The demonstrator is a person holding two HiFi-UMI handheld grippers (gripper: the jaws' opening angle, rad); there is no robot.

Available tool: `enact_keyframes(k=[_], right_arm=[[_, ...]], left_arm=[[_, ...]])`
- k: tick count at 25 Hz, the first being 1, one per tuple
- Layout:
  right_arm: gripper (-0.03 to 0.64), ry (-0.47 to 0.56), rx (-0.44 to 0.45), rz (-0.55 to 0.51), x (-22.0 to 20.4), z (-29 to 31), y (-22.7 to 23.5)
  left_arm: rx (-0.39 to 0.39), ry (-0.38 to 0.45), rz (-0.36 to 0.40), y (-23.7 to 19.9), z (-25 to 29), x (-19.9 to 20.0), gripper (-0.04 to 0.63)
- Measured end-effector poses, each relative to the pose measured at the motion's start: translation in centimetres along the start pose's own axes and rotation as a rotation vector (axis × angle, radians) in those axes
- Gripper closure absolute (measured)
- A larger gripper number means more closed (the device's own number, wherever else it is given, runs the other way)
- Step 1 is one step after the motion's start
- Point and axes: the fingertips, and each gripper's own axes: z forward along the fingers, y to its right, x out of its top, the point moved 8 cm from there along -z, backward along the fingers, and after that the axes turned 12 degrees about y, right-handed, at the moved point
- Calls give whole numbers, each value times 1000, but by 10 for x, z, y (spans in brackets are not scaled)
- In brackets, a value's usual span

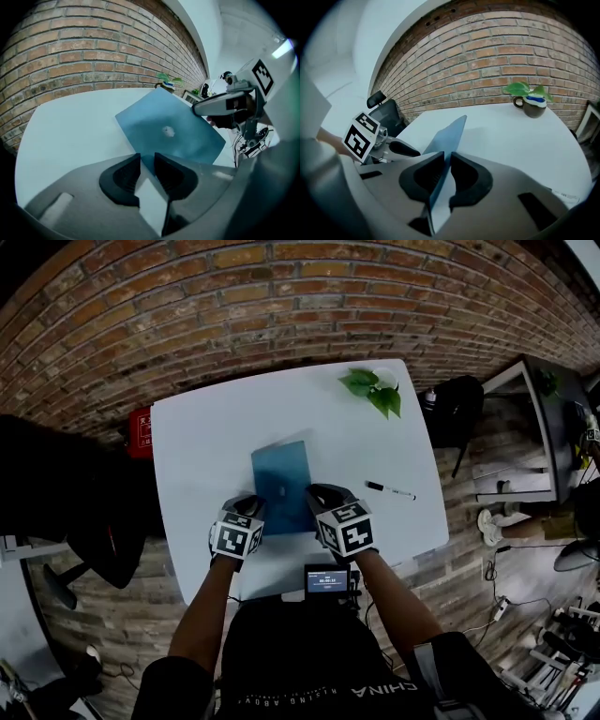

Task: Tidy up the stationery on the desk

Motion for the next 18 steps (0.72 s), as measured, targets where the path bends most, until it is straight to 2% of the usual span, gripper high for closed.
enact_keyframes(k=[12, 18], right_arm=[[565, 46, 85, -93, 32, -8, -40], [563, 53, 112, -112, 39, -6, -53]], left_arm=[[-20, 29, -58, -7, -8, 0, 492], [-68, 64, -105, -3, -17, 2, 476]])
